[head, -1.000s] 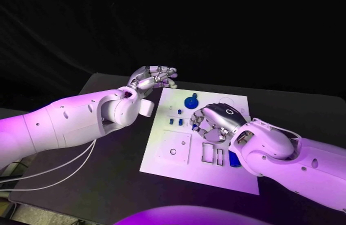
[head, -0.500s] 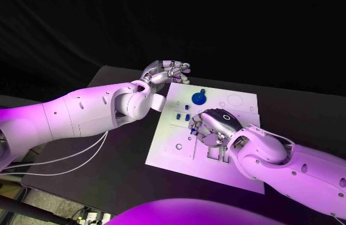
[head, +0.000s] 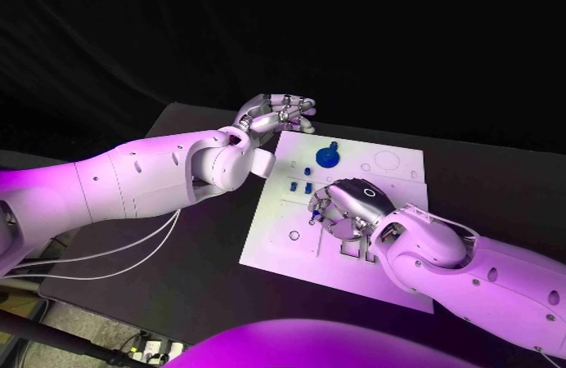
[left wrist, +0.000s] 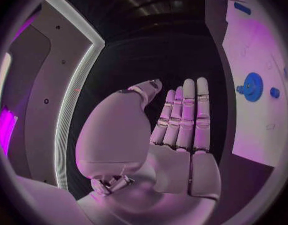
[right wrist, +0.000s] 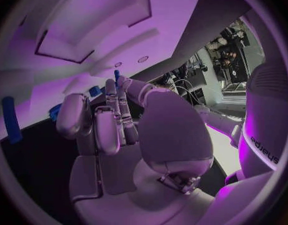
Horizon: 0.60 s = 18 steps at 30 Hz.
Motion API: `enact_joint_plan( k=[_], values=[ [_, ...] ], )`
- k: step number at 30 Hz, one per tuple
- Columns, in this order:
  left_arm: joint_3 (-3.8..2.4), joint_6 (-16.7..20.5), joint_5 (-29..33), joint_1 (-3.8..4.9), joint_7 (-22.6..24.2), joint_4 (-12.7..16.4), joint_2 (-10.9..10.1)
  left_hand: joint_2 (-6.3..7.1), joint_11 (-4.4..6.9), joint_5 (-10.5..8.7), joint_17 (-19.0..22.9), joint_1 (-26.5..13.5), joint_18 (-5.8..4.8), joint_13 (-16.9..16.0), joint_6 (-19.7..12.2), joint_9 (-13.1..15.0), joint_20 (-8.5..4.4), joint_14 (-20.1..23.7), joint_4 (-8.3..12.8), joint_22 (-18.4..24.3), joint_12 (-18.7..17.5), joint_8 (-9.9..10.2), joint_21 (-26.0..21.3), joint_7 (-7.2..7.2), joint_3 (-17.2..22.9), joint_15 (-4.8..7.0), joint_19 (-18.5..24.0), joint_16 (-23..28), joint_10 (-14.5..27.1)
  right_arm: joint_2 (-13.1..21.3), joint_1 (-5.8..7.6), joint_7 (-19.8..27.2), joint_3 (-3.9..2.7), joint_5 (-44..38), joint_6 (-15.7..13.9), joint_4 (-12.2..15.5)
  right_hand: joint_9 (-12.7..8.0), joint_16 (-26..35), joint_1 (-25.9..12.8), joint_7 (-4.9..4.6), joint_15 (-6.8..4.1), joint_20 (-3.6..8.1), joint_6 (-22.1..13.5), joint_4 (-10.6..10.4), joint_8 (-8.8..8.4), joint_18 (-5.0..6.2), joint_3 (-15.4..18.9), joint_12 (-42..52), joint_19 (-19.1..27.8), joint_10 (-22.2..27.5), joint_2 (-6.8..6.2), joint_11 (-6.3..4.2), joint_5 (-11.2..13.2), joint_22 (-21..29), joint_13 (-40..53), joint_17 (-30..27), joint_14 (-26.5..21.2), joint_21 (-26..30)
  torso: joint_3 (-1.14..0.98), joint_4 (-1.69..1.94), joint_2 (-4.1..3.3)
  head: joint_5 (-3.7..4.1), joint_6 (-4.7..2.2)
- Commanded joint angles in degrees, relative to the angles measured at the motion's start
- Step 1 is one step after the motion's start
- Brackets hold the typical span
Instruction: Assemble the parts on the task board
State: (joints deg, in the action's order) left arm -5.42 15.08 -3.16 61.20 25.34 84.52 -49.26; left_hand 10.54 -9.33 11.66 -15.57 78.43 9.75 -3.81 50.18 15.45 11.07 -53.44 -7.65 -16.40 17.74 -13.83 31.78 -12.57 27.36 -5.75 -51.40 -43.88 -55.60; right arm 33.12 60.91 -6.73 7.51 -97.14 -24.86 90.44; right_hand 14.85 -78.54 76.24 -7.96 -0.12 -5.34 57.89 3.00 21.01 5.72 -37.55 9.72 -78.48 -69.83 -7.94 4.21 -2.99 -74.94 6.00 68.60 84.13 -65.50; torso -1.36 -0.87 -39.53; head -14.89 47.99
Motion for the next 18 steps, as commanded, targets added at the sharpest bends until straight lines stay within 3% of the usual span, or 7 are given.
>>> enact_joint_plan(
  k=[1,18],
  values=[
    [-0.02,-0.2,0.0,0.02,0.4,0.0,0.1,0.03,0.09,0.17,0.1,0.6,0.5,-0.1,-0.3,-0.1,0.22,0.6,0.4,0.1,-0.1,0.1,-0.2,-0.15,-0.1,-0.02,0.0,0.2,0.4,-0.1,-0.13,0.6,0.04,-0.8,0.9,-0.1,0.1,-0.2,0.0,-0.21,-0.41,-0.01,0.2,0.4,0.22,-0.36,-0.1,0.1,0.2,0.0,0.8,-0.2,-0.1,-0.3,0.1,-0.1,1.5,0.4,0.06,0.12,-0.02,0.08,0.08],
    [-0.02,-0.4,0.0,0.02,0.2,0.0,0.1,0.0,0.05,0.13,0.1,0.5,0.48,-0.1,-0.3,-0.1,0.26,0.7,0.3,0.1,-0.1,0.1,-0.4,-0.18,-0.1,-0.06,0.1,0.2,0.5,-0.6,-0.5,0.8,0.2,-0.9,2.0,-0.7,0.1,-0.3,-0.1,-0.23,-0.39,-0.02,0.2,0.4,0.2,-0.38,-0.1,0.1,0.1,0.0,0.84,-0.18,-0.1,-0.4,0.1,0.0,1.5,0.3,0.12,0.14,-0.01,-0.08,0.38]
  ],
)
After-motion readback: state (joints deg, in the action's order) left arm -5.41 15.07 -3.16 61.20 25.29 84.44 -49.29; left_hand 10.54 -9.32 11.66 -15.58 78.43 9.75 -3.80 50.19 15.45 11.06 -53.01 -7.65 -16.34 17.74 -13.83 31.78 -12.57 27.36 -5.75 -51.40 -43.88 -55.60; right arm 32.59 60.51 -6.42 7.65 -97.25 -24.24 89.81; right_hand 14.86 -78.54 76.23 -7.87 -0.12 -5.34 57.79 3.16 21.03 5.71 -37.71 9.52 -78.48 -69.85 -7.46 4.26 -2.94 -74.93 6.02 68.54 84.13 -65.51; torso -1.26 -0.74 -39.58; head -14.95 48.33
